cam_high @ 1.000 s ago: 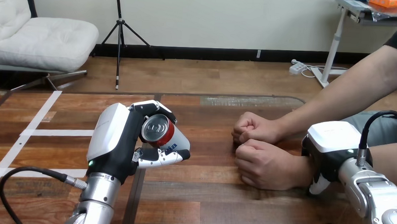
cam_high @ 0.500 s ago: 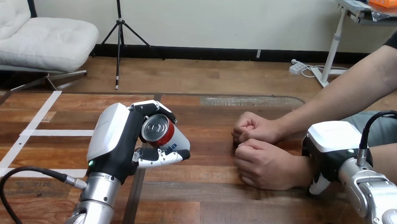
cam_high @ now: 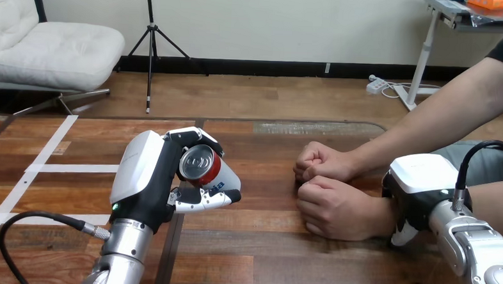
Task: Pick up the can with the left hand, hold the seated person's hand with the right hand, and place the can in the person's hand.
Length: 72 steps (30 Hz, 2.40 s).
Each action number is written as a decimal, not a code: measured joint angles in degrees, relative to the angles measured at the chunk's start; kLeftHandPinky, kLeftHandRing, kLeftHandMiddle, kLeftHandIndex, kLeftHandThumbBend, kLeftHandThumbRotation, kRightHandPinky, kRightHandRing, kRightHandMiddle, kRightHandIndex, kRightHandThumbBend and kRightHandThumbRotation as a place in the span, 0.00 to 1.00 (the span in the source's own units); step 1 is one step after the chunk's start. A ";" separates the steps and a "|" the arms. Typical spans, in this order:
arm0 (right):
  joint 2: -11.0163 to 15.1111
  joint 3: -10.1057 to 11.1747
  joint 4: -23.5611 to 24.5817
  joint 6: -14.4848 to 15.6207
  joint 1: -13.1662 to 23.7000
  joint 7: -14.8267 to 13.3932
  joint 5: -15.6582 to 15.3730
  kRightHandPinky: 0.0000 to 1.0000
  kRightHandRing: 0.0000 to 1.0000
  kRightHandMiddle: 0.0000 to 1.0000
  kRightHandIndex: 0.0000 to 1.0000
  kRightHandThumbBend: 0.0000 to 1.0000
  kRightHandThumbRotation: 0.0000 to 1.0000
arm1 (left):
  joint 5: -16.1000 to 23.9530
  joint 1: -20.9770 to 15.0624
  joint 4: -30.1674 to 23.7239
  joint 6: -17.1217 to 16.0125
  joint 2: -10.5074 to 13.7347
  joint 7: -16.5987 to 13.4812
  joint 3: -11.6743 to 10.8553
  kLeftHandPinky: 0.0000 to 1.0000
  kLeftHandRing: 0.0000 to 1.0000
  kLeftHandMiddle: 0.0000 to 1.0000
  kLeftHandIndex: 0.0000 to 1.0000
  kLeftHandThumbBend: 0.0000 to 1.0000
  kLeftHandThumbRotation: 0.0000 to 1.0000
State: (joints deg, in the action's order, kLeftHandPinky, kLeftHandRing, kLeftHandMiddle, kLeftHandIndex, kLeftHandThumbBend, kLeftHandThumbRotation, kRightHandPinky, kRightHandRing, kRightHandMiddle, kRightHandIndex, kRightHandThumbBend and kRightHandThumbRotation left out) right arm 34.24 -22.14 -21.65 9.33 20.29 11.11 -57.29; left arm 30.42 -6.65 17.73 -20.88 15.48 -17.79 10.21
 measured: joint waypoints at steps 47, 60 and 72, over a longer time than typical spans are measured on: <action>2.44 2.64 11.65 1.13 -4.93 1.53 3.03 0.17 0.25 0.37 0.51 0.82 0.00 | -1.86 -3.76 0.00 -0.17 -1.38 2.41 0.07 0.34 0.40 0.47 0.50 0.69 0.00; 3.12 3.81 15.53 0.71 -5.91 1.64 3.02 0.22 0.30 0.41 0.51 0.81 0.00 | -2.39 -6.53 0.00 -0.45 -3.27 3.76 0.37 0.34 0.40 0.47 0.50 0.68 0.00; 3.78 4.73 19.00 0.86 -6.10 3.21 3.02 0.22 0.30 0.41 0.52 0.82 0.00 | -5.46 -7.79 0.00 -0.44 -5.33 7.24 0.43 0.34 0.40 0.47 0.49 0.68 0.00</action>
State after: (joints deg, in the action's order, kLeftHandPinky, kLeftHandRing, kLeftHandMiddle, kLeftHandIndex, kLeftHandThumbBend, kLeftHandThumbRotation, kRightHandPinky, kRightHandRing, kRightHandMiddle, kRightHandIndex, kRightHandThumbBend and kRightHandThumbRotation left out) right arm 38.02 -17.41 -2.65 10.20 14.19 14.32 -54.27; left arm 24.96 -14.45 17.73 -21.32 10.15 -10.56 10.64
